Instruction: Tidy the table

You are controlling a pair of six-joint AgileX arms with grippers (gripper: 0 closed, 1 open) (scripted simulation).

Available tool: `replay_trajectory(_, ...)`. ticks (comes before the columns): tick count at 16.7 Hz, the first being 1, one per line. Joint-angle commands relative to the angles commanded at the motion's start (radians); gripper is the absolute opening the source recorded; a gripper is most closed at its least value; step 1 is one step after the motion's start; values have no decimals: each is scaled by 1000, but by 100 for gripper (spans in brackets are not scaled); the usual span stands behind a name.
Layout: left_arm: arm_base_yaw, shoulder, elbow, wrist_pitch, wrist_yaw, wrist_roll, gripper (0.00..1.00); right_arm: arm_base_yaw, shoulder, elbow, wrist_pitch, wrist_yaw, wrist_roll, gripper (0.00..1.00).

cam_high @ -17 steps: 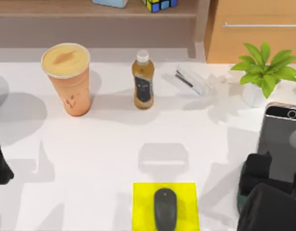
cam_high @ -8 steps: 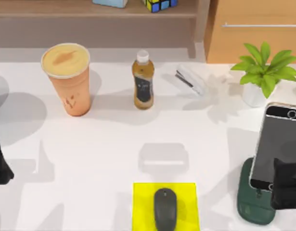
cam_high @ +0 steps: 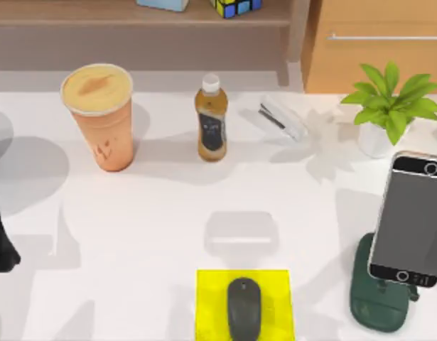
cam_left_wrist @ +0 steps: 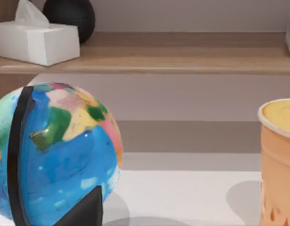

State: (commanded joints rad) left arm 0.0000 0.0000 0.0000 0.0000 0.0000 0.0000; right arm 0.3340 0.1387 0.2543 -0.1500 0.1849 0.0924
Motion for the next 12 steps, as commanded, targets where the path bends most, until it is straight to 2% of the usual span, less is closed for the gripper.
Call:
replay_trajectory(3,0,0,0,0,0,0,100,-203,-105,-130,110,-109,-59,100)
replay_trajectory(5,0,0,0,0,0,0,100,-287,-131,-208,141,-157,-80,100)
replay_trajectory(7,0,0,0,0,0,0,100,-329,-138,-249,149,-182,-91,100)
replay_trajectory(12,0,0,0,0,0,0,100,-334,-139,-254,150,-185,-92,100)
